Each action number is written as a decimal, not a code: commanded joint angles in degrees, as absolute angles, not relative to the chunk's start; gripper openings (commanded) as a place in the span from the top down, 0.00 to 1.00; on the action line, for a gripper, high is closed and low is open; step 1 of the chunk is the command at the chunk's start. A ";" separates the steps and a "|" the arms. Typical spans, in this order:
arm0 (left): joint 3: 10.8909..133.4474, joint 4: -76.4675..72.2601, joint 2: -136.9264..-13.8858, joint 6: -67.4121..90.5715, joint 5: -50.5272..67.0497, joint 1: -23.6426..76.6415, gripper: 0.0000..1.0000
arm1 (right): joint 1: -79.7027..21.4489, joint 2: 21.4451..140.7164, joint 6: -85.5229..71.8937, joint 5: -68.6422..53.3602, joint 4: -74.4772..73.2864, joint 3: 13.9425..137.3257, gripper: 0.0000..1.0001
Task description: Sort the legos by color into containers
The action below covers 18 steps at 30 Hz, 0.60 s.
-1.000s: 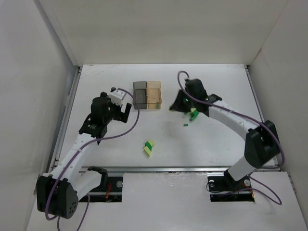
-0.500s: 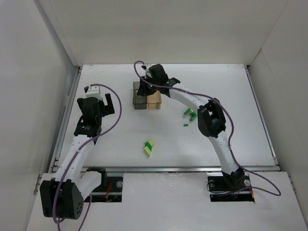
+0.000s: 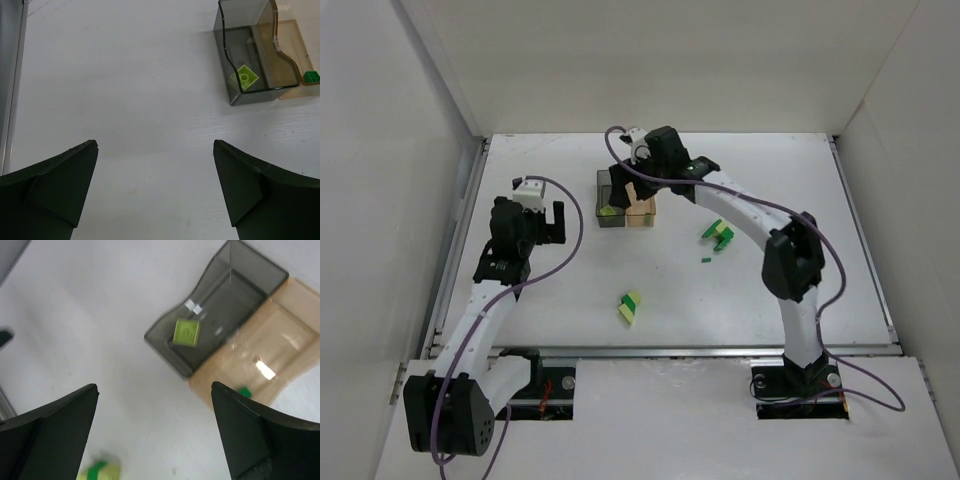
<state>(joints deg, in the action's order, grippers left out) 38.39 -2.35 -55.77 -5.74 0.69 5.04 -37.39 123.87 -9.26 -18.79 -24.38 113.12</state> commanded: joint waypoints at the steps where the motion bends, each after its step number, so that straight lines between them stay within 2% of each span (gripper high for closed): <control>1: 41.30 -4.91 -55.55 -9.05 3.87 4.83 0.00 | -40.51 110.78 2.25 -15.30 -30.46 104.18 0.00; 5: 40.78 -6.68 -55.02 -2.47 -3.77 4.83 0.00 | -44.11 104.87 5.19 -13.62 -35.93 88.27 0.07; 6: 40.78 -6.68 -54.50 -2.46 -3.78 4.83 0.00 | -45.25 104.16 4.66 -13.62 -36.56 86.15 0.15; 7: 40.78 -6.07 -54.49 -3.68 -2.91 4.83 0.00 | -45.87 103.45 3.70 -13.62 -36.56 83.00 0.17; 9: 40.00 -6.06 -53.27 -4.21 -0.98 4.83 0.00 | -46.93 101.43 -0.08 -14.41 -35.16 80.69 0.17; 13: 38.23 -6.06 -52.12 -4.22 -0.35 4.83 0.00 | -51.23 101.59 -2.98 -11.52 -33.84 78.84 0.08; 18: 36.91 -5.28 -50.80 -3.52 1.75 4.83 0.00 | -53.17 103.45 -7.11 -14.50 -30.25 75.52 0.05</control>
